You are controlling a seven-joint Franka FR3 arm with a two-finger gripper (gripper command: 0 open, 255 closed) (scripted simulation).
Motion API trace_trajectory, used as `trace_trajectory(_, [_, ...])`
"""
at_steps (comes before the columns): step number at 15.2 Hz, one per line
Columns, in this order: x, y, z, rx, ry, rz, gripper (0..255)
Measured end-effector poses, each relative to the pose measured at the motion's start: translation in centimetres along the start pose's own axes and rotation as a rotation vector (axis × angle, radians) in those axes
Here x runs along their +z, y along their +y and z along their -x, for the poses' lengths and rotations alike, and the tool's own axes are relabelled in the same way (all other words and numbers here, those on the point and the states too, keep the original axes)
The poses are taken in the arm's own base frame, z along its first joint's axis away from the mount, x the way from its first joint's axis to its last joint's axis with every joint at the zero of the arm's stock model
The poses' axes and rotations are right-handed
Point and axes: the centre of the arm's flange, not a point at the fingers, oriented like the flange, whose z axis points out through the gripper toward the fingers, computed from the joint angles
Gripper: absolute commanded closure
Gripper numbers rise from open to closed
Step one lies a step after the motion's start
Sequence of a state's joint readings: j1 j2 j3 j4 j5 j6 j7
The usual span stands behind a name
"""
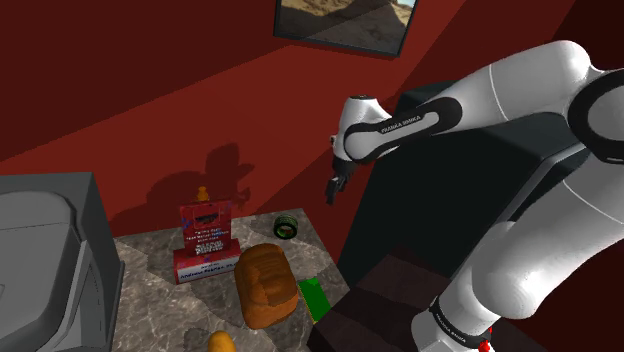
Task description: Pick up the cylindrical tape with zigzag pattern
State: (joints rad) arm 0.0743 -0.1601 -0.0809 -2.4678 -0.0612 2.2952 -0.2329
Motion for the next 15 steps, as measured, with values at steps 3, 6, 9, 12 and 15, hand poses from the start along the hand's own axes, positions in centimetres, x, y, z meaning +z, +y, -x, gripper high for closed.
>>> trace_trajectory(3, [3.1,0.6,-2.3,-0.024,0.005,0.003,0])
trace_trajectory(6, [6.2,0.5,-4.0,-0.047,0.010,0.007,0])
trace_trajectory(9, [9.6,0.3,-6.5,-0.072,0.016,0.011,0])
trace_trajectory(12, [13.0,0.5,-8.4,-0.096,0.020,0.015,0])
trace_trajectory(15, [16.0,0.6,-10.7,-0.119,0.026,0.018,0])
